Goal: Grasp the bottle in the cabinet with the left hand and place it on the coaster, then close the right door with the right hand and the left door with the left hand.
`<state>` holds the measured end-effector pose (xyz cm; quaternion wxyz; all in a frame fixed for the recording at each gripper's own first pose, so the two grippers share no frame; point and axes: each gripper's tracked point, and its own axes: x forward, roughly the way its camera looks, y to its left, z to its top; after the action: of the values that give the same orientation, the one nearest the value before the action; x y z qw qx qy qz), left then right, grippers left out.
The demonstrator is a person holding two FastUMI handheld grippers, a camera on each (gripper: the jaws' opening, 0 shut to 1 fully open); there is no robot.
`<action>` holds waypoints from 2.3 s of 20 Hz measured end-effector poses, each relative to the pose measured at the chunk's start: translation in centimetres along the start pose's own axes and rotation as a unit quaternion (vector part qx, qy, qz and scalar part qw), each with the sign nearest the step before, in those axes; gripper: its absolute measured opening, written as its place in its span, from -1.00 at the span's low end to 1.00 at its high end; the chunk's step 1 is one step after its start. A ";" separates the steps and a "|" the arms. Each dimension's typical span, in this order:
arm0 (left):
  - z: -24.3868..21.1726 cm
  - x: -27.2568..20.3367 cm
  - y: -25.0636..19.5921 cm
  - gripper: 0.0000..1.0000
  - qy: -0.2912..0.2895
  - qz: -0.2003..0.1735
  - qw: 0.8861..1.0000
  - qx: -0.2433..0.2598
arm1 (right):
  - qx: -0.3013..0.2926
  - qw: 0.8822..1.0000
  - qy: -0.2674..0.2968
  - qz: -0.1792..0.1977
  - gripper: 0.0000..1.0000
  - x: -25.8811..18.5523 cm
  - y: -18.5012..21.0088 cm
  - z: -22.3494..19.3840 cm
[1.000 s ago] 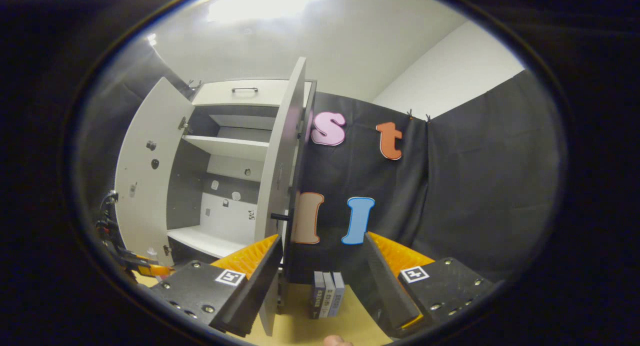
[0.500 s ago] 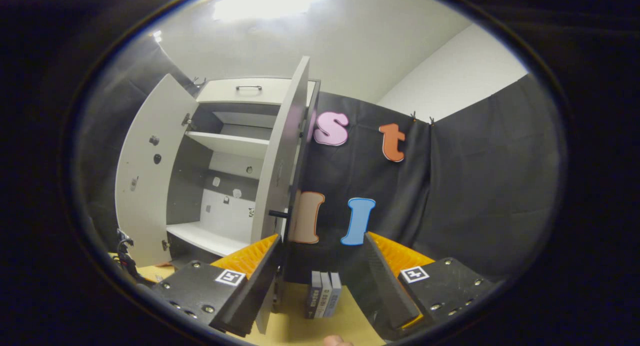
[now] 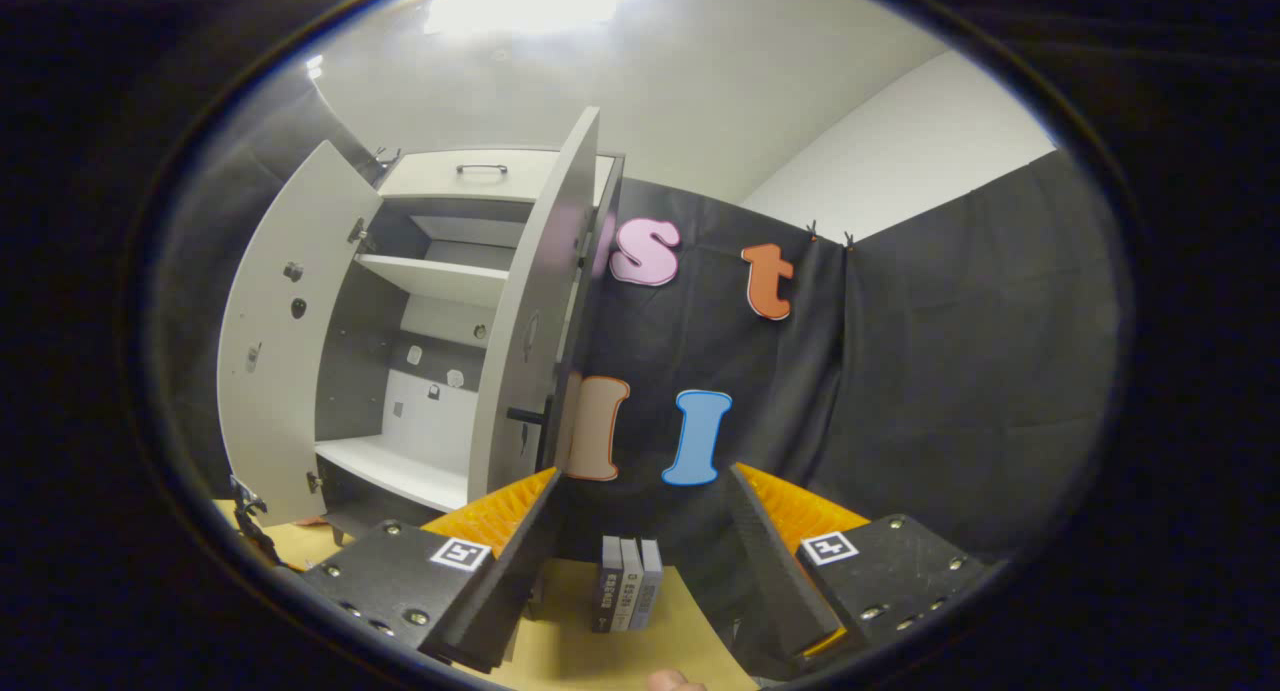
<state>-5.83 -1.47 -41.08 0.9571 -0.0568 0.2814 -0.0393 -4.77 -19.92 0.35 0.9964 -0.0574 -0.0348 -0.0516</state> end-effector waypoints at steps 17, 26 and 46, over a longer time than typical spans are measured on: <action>-1.6 -3.1 -1.2 0.63 0.000 0.004 0.999 0.038 | 0.006 1.000 0.002 0.028 0.94 -0.1 2.8 -0.3; 1.3 -5.2 -2.7 0.62 -0.025 0.004 0.994 0.105 | 0.012 0.999 0.002 0.033 0.94 -0.3 3.3 -0.2; 24.5 -15.6 -2.6 0.93 -0.234 0.037 0.969 0.064 | 0.038 0.999 0.021 0.021 0.94 1.7 4.7 -1.6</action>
<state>-5.71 -0.24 -11.89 0.9988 0.0069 0.0484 -0.0077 -2.46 -15.63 -1.58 0.9992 -0.0193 -0.0142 -0.0309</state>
